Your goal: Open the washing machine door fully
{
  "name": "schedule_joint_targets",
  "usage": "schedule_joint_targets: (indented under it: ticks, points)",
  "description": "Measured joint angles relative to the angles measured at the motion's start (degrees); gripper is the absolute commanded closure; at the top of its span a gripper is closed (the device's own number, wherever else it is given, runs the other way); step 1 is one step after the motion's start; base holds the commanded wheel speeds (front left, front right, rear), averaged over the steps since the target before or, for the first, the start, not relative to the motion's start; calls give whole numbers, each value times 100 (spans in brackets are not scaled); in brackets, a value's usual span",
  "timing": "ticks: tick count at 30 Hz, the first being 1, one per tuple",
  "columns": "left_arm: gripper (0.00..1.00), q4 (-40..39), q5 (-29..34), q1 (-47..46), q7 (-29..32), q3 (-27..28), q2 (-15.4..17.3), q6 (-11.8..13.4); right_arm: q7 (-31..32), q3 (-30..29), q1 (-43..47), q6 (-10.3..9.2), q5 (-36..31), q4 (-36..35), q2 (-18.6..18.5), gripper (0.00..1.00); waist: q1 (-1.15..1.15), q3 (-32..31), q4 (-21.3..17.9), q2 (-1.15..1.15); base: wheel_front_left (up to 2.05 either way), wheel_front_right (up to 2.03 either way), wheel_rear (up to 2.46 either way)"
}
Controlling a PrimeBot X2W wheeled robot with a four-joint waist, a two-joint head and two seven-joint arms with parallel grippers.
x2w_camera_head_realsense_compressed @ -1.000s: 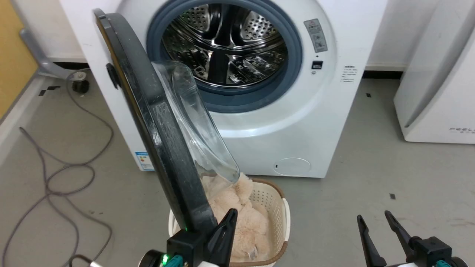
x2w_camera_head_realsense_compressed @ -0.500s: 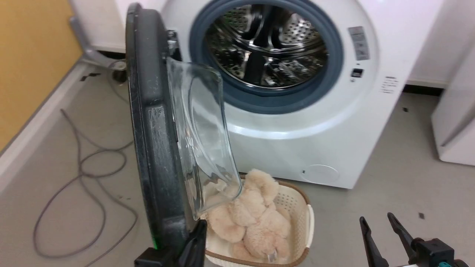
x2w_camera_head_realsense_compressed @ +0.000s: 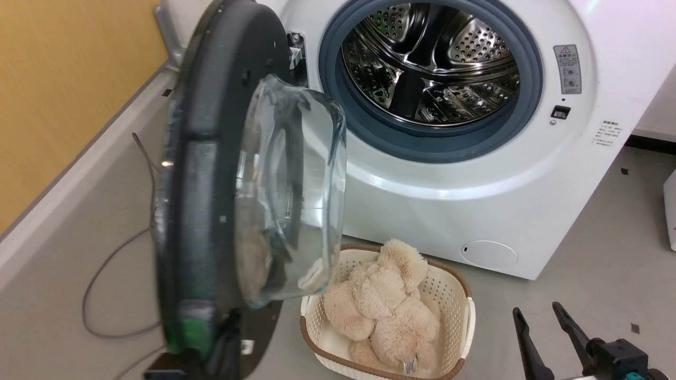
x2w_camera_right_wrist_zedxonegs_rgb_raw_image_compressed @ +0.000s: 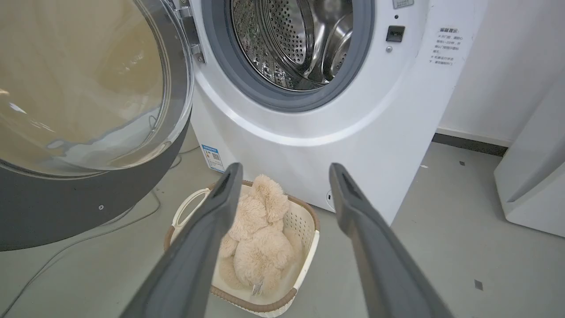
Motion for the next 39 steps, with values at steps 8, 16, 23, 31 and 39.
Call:
schedule_joint_targets:
  ticks: [8, 16, 23, 31, 39]
  points:
    - [100, 245, -145, 20, -268, 750, 232, 233, -1, 16, -2, 0, 8, -1, -1, 0, 0, 20, -17, 0, 0, 0, 0]
    - [100, 888, -578, -169, -708, 1622, 565, 159, 29, -11, -15, 0, 40, -35, 0, 0, 0, 90, -63, 0, 0, 0, 0]
    - [100, 2049, -983, -845, -1200, 2201, 890, -204, 53, -51, -27, 0, 33, -82, 0, 0, 0, 166, -126, 0, 0, 0, 0]
    - [100, 3328, -1211, -1504, -1635, 2521, 1089, -534, 53, -45, -57, 0, 33, -80, 0, 0, 0, 203, -224, 0, 0, 0, 0]
    - [100, 3708, -1188, -1556, -1777, 2632, 902, -634, 46, -29, -58, 0, 43, -34, 0, 0, 0, 143, -342, 0, 0, 0, 0]
